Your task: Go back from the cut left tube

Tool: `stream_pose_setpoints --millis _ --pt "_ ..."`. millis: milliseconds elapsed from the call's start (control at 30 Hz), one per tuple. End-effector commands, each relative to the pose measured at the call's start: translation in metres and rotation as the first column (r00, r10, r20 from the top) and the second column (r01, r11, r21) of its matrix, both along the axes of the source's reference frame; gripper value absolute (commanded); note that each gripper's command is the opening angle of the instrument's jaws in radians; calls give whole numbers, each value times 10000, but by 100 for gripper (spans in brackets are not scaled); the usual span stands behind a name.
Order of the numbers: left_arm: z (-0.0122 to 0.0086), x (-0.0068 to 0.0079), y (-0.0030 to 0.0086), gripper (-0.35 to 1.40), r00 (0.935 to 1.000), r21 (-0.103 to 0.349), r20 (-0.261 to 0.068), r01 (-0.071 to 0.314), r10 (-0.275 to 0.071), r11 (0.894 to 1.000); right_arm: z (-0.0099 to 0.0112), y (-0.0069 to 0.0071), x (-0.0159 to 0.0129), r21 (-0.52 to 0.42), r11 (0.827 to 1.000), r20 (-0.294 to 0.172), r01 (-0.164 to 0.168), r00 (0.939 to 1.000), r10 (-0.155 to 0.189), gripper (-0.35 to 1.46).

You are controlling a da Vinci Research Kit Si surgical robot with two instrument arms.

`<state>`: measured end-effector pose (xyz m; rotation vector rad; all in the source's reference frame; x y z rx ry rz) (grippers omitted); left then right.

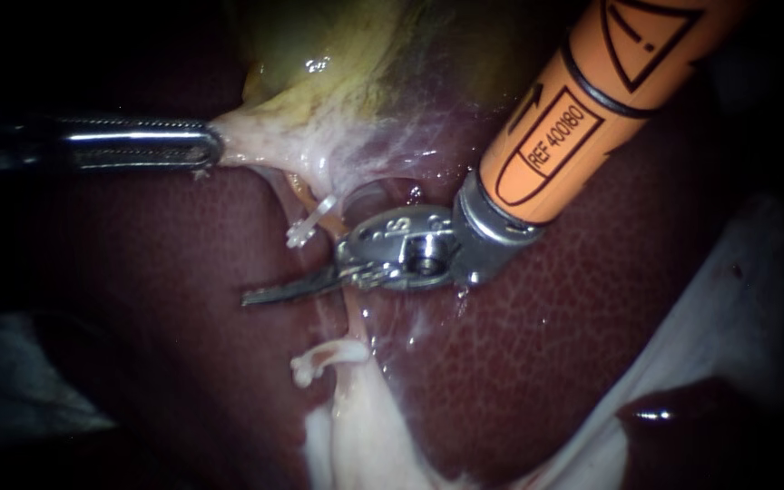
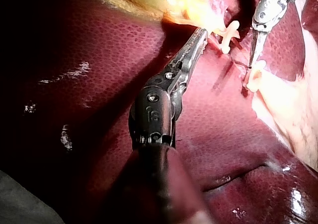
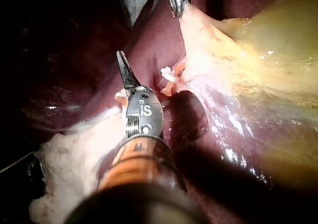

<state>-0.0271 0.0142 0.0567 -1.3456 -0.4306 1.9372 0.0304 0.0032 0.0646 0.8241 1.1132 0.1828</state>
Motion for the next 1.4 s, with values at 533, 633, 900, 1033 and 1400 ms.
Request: stream_pose_setpoints --millis 533,633,900,1033,1400 --pt "1 -1 0 -35 10000 -2 -5 3 -3 10000 1 -5 0 618 9963 -275 -602 9977 620 143" --pt "1 0 0 -35 10000 -2 -2 -1 1 10000 -8 -6 -14 603 9952 -180 -775 9967 787 143" --pt "3 1 1 -35 10000 -6 5 -12 12 10000 -50 -5 -96 -668 9677 467 -2430 9681 2463 145" --pt "3 1 1 -35 10000 -6 5 -13 13 10000 -70 3 -141 -2023 9475 906 -2477 9586 2700 145" --pt "4 1 1 -35 10000 -10 3 -11 11 10000 -94 21 -205 -4266 8938 2729 -1382 9226 2728 145"
